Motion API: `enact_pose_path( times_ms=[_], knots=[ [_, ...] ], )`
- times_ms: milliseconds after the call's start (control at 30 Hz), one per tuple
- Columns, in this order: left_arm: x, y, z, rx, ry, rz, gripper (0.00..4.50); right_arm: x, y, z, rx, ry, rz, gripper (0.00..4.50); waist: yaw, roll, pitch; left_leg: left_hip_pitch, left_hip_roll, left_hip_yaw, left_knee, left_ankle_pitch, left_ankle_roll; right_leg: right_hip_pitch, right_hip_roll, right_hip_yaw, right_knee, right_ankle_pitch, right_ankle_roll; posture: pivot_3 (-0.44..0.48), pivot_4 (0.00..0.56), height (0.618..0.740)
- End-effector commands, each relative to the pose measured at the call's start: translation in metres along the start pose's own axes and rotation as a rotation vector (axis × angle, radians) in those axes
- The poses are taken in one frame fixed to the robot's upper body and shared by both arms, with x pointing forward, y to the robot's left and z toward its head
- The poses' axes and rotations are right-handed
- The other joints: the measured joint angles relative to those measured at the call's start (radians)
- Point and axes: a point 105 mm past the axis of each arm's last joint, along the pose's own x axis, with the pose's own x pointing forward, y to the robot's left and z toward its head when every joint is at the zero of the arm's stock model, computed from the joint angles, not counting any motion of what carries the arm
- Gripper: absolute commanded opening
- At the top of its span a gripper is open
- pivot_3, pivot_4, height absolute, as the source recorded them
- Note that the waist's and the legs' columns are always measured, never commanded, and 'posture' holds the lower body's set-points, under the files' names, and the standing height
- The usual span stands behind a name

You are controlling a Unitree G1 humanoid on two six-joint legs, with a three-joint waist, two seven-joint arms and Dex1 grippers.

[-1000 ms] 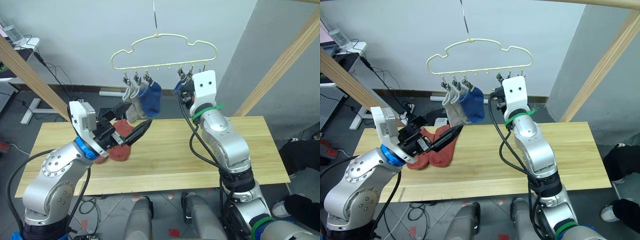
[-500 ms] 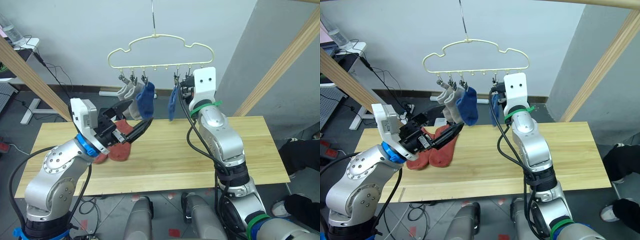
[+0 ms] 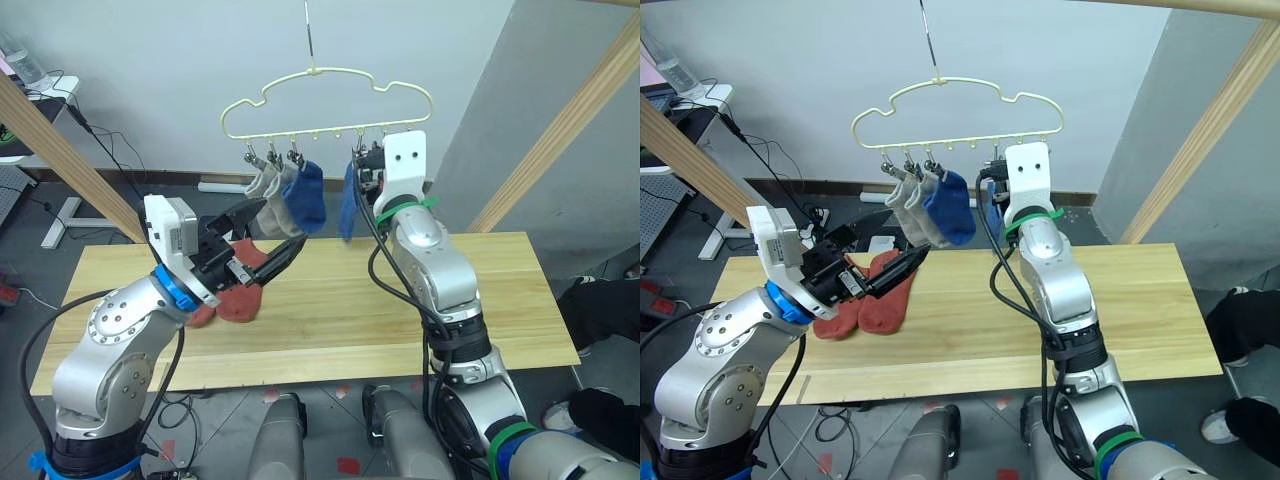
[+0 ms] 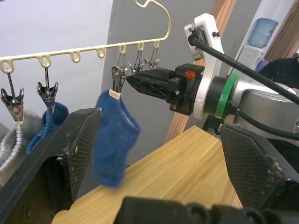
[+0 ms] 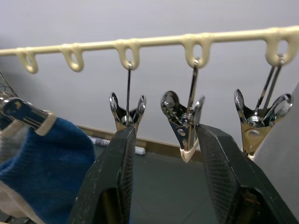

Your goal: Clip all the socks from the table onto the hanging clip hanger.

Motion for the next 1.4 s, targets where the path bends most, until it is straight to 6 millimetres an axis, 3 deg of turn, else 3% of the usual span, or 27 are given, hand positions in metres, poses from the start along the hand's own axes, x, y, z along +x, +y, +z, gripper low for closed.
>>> enact_pose_path(
  times_ms=[33,400,1400],
  knots=[
    [0.001,-0.005,0.005,0.023,-0.021,-0.018,4.50,0.001,-0.004,0.017,0.012,-0.064,-0.022,2.14,0.000,0.000,0.000,0.000,0.000,0.000,0.000,0.000,0.000,0.000,0.000,0.000,0.000,0.000,0.000,0.089,0.272,0.740],
    [0.003,-0.006,0.005,0.016,-0.020,-0.022,4.50,0.006,-0.013,0.015,-0.003,-0.058,-0.069,2.14,0.000,0.000,0.000,0.000,0.000,0.000,0.000,0.000,0.000,0.000,0.000,0.000,0.000,0.000,0.000,0.088,0.271,0.740],
    [0.007,-0.009,0.002,-0.002,-0.020,-0.033,4.50,0.012,-0.009,0.020,0.044,-0.071,-0.075,2.14,0.000,0.000,0.000,0.000,0.000,0.000,0.000,0.000,0.000,0.000,0.000,0.000,0.001,0.001,-0.002,0.085,0.257,0.740]
  ],
)
